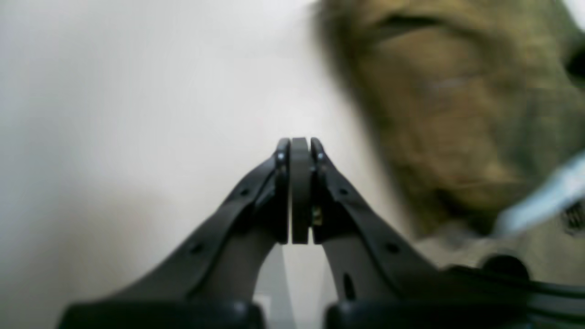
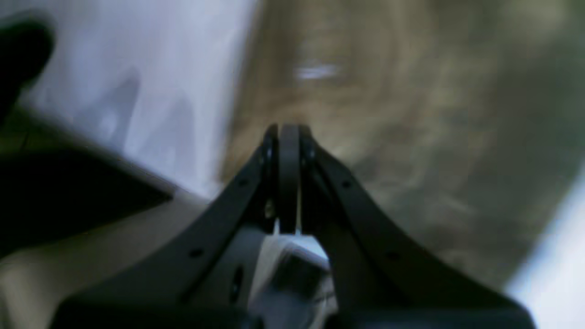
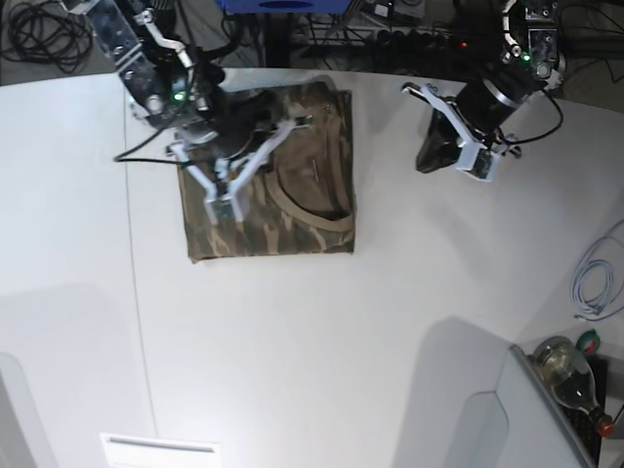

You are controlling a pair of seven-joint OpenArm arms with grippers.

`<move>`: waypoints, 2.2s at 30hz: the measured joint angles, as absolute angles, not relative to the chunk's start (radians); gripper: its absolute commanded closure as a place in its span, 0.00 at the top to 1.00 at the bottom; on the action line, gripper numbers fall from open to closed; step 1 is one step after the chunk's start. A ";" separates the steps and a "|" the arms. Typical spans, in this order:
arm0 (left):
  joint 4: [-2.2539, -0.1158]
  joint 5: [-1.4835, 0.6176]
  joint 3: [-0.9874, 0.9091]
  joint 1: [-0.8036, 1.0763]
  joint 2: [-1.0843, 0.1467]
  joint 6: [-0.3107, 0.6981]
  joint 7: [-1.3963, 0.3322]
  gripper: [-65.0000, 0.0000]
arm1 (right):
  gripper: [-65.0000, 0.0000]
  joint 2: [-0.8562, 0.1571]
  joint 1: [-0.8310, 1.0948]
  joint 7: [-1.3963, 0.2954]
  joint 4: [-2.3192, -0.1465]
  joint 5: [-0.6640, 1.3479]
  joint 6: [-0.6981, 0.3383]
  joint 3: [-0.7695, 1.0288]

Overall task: Layout the t-shirt on the table in an organized manner, then fold the t-shirt properly
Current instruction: 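Release the shirt and move both grippers to its sides, then tuck and smooth the folded shirt edges with the left gripper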

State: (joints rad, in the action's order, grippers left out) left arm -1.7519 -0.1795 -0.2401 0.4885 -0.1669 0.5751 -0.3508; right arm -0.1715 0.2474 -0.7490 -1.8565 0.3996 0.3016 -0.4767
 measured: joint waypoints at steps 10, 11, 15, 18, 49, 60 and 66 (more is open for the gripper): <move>-1.584 -0.456 -0.083 0.382 -0.145 0.559 -0.352 0.89 | 0.00 -0.241 0.335 -0.751 -1.920 0.403 0.302 -0.183; -1.555 -0.481 -0.072 0.364 -0.148 0.556 -0.350 0.93 | 0.00 -0.243 0.346 -0.751 -1.920 0.404 0.302 -0.183; -1.430 -0.494 -0.007 0.286 -0.153 0.554 -0.352 0.95 | 0.00 -0.235 0.365 -0.759 -1.919 0.418 0.300 -0.190; -1.339 -0.498 0.039 0.235 -0.140 0.554 -0.346 0.95 | 0.00 -0.243 0.364 -0.750 -1.917 0.411 0.300 -0.187; -1.218 0.039 0.739 -0.290 -0.337 0.559 -0.572 0.00 | 0.00 -0.189 0.408 -0.749 -1.916 0.415 0.299 0.034; -1.193 0.443 0.890 -0.332 -0.143 0.578 -0.429 0.00 | 0.00 -0.102 0.411 -0.754 -1.916 0.415 0.299 0.113; -1.085 0.518 0.886 -0.345 -0.066 0.573 -0.429 0.00 | 0.00 -0.101 0.427 -0.754 -1.916 0.414 0.299 0.114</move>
